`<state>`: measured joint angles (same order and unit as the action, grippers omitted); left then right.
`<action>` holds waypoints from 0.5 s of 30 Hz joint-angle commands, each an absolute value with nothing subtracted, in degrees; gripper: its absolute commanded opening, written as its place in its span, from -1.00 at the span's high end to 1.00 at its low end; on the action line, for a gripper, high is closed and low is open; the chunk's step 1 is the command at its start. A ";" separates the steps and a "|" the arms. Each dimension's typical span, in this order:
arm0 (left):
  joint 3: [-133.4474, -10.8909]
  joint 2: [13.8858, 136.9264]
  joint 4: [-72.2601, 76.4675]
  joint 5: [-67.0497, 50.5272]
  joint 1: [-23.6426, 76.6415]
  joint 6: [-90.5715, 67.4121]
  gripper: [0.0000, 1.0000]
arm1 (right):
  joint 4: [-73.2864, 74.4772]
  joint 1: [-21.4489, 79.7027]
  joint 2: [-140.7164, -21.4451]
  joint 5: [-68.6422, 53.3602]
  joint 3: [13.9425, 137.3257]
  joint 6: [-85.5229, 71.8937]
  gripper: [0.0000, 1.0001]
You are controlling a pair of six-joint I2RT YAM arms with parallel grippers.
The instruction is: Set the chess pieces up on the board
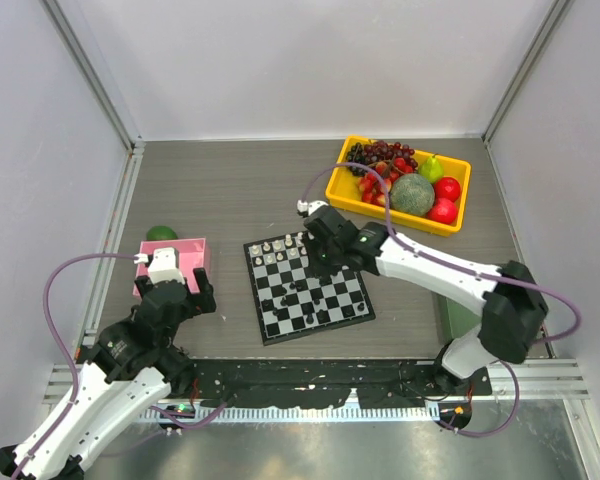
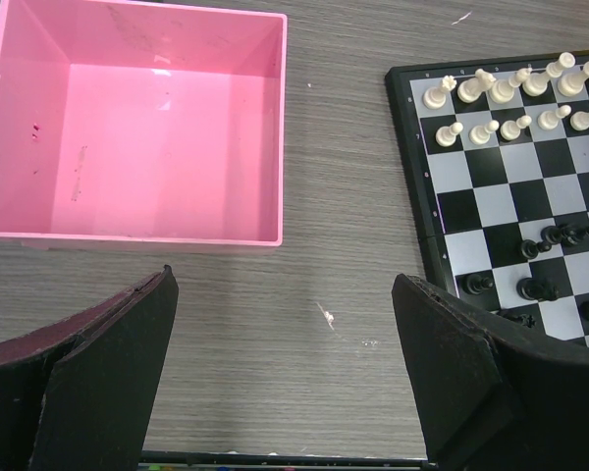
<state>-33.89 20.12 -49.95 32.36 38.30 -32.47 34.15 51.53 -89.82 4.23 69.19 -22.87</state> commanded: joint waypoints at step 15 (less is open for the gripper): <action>-33.93 19.69 -47.64 32.87 38.41 -31.99 -0.98 | 33.31 52.56 -74.53 3.16 50.27 -29.79 0.72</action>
<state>-33.89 19.99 -49.95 32.36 38.30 -32.47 35.62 51.92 -76.18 3.62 50.39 -28.14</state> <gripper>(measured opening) 0.991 0.185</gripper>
